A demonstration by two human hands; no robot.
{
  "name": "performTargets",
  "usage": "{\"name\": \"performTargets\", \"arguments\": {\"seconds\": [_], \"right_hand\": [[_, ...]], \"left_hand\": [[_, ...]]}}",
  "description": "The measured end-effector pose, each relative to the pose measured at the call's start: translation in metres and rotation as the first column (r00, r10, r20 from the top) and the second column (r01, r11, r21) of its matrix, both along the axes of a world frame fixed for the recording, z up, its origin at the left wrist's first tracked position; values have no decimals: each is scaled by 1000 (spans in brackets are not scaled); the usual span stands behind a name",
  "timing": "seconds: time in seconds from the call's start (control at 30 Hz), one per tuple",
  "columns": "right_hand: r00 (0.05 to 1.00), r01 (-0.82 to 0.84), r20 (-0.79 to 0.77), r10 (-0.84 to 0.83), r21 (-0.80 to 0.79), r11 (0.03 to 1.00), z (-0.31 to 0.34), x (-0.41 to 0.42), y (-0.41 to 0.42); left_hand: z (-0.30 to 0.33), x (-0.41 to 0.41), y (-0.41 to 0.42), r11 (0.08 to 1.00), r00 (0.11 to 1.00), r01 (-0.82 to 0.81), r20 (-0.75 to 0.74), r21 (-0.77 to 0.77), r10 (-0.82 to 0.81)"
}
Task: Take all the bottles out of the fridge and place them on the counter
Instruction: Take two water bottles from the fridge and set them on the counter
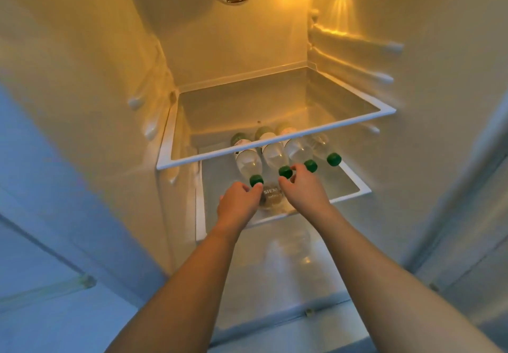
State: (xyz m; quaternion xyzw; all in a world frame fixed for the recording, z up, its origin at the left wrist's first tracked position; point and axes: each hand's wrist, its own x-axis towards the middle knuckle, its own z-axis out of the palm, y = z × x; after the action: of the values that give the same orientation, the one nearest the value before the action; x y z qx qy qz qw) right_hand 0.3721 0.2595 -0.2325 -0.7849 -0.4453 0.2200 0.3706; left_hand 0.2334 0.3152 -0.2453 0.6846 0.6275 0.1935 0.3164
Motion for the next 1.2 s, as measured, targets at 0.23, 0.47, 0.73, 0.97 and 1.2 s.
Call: {"name": "performTargets", "arguments": {"seconds": [0.23,0.47,0.73,0.97,1.2], "right_hand": [[983,100,162,-89,-60,993,-22,9,43],[898,140,421,-125,-6,990,-37,2,50],[870,134,481,-112,-10,991,-39,3,53],[879,130,461,-122,15,991,-41,5,59],[871,138,473,-135,27,990,-46,5,60]], "left_hand": [[-20,15,29,986,975,18,-221,164,19],[-30,15,33,933,979,-167,-55,318,194],[-36,19,35,920,969,-134,-144,370,199],[-37,21,36,917,967,-146,-143,370,212],[-40,22,37,913,967,-153,-133,379,218]]}}
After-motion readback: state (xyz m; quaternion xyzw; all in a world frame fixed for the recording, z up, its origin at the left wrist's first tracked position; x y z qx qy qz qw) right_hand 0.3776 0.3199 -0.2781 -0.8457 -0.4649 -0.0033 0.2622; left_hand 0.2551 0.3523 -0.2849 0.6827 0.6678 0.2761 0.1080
